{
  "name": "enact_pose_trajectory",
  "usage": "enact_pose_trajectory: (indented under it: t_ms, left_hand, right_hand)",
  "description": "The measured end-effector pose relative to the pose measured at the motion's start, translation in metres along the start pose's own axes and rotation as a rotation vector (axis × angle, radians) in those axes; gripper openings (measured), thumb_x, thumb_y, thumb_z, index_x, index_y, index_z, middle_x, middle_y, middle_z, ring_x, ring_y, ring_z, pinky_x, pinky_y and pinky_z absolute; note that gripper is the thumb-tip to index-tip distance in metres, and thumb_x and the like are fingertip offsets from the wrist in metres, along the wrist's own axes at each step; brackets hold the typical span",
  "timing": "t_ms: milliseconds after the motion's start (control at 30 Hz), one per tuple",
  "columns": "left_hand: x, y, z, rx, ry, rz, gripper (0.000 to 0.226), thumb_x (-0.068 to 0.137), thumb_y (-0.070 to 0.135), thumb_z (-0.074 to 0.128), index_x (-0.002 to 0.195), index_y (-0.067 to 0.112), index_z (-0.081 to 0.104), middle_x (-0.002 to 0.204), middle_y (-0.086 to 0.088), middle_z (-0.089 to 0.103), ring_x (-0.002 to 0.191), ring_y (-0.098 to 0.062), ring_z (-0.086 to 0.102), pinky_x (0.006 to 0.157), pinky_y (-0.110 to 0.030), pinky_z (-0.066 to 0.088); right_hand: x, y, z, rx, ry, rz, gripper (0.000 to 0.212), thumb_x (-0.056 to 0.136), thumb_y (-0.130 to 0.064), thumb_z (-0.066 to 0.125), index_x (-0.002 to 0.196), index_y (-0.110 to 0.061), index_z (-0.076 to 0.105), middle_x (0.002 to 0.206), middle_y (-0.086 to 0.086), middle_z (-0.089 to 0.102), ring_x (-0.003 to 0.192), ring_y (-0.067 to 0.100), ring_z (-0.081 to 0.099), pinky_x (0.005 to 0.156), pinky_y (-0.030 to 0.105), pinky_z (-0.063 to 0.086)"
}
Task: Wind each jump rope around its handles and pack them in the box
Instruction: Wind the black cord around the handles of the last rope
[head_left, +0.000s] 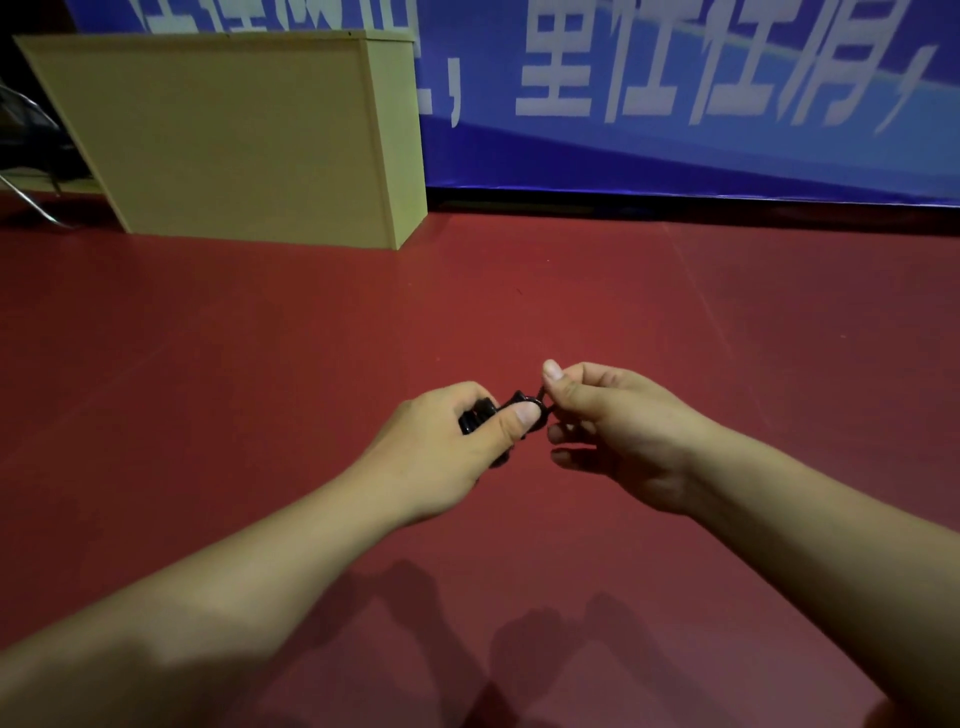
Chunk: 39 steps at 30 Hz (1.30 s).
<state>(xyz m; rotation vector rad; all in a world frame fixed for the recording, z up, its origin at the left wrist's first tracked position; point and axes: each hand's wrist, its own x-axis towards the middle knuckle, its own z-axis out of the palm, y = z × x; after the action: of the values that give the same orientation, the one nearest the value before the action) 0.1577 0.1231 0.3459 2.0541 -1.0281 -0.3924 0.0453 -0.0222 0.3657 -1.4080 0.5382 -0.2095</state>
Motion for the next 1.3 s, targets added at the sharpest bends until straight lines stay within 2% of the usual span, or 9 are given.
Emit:
enact_pose_trajectory:
  t_ms: [200, 333, 433, 600, 700, 800, 867, 1167, 1300]
  left_hand:
    - [0.009, -0.014, -0.014, 0.203, 0.075, -0.111, 0.068, 0.072, 0.088, 0.042, 0.079, 0.024, 0.062, 0.070, 0.003, 0.070, 0.064, -0.018, 0.066, 0.069, -0.045, 0.056]
    - [0.000, -0.029, -0.037, -0.042, 0.037, -0.259, 0.067, 0.082, 0.079, 0.042, 0.080, 0.016, 0.064, 0.074, -0.006, 0.071, 0.058, -0.025, 0.067, 0.058, -0.034, 0.053]
    - [-0.015, -0.043, -0.060, -0.233, 0.089, -0.422, 0.068, 0.086, 0.075, 0.042, 0.086, 0.011, 0.063, 0.076, -0.014, 0.065, 0.060, -0.025, 0.062, 0.056, -0.032, 0.045]
    - [-0.045, -0.057, -0.077, -0.438, 0.079, -0.729, 0.066, 0.090, 0.074, 0.034, 0.088, 0.013, 0.059, 0.076, -0.004, 0.060, 0.062, -0.021, 0.060, 0.062, -0.030, 0.048]
    - [-0.077, -0.077, -0.099, -0.451, 0.109, -0.767, 0.060, 0.093, 0.070, 0.034, 0.087, 0.014, 0.056, 0.074, -0.002, 0.056, 0.062, -0.019, 0.057, 0.067, -0.032, 0.046]
    - [-0.118, -0.110, -0.116, -0.444, 0.158, -0.725, 0.053, 0.096, 0.063, 0.037, 0.102, 0.014, 0.055, 0.085, -0.006, 0.059, 0.067, -0.022, 0.058, 0.063, -0.033, 0.047]
    - [-0.150, -0.137, -0.120, -0.556, 0.245, -0.706, 0.049, 0.097, 0.061, 0.038, 0.111, 0.017, 0.053, 0.089, -0.005, 0.060, 0.071, -0.022, 0.059, 0.060, -0.031, 0.046]
    - [-0.289, -0.251, -0.057, -1.183, 0.820, -0.802, 0.049, 0.095, 0.061, 0.044, 0.107, 0.020, 0.067, 0.089, -0.007, 0.069, 0.072, -0.021, 0.062, 0.061, -0.028, 0.048]
    - [-0.325, -0.274, -0.019, -1.343, 1.016, -0.861, 0.045, 0.096, 0.059, 0.041, 0.112, 0.027, 0.067, 0.086, -0.002, 0.072, 0.065, -0.015, 0.064, 0.058, -0.026, 0.050]
  right_hand:
    - [0.007, 0.000, 0.009, 0.035, -0.028, 0.049, 0.031, 0.093, -0.049, 0.054, 0.079, -0.021, 0.053, 0.062, -0.004, 0.046, 0.060, 0.011, 0.055, 0.068, 0.030, 0.048]
    - [0.021, -0.002, 0.034, 0.071, -0.104, 0.081, 0.043, 0.098, -0.051, 0.041, 0.089, -0.017, 0.064, 0.067, -0.003, 0.050, 0.064, 0.013, 0.053, 0.067, 0.031, 0.045]
    - [0.029, 0.002, 0.061, 0.104, -0.169, 0.067, 0.048, 0.099, -0.051, 0.039, 0.109, -0.015, 0.069, 0.075, 0.000, 0.056, 0.067, 0.014, 0.054, 0.064, 0.031, 0.046]
    - [0.038, 0.024, 0.128, 0.074, -0.254, 0.084, 0.037, 0.101, -0.044, 0.038, 0.120, -0.028, 0.066, 0.080, -0.002, 0.058, 0.067, 0.012, 0.052, 0.062, 0.029, 0.043]
    - [0.036, 0.043, 0.179, -0.001, -0.322, 0.098, 0.029, 0.103, -0.029, 0.042, 0.119, -0.034, 0.065, 0.087, -0.004, 0.062, 0.071, 0.012, 0.052, 0.067, 0.031, 0.043]
    - [0.032, 0.069, 0.222, -0.093, -0.437, 0.094, 0.031, 0.102, -0.020, 0.046, 0.119, -0.040, 0.064, 0.098, -0.011, 0.068, 0.074, 0.014, 0.049, 0.077, 0.036, 0.042]
    - [0.030, 0.088, 0.249, -0.135, -0.513, 0.103, 0.032, 0.101, -0.019, 0.049, 0.117, -0.040, 0.066, 0.096, -0.012, 0.067, 0.072, 0.012, 0.049, 0.074, 0.033, 0.042]
    - [0.003, 0.201, 0.371, -0.283, -0.799, 0.273, 0.027, 0.101, -0.015, 0.049, 0.120, -0.028, 0.064, 0.080, -0.006, 0.065, 0.061, 0.007, 0.052, 0.049, 0.020, 0.048]
    - [-0.015, 0.262, 0.399, -0.333, -0.861, 0.420, 0.029, 0.100, -0.019, 0.052, 0.127, -0.028, 0.061, 0.086, 0.002, 0.066, 0.062, 0.012, 0.055, 0.051, 0.026, 0.050]
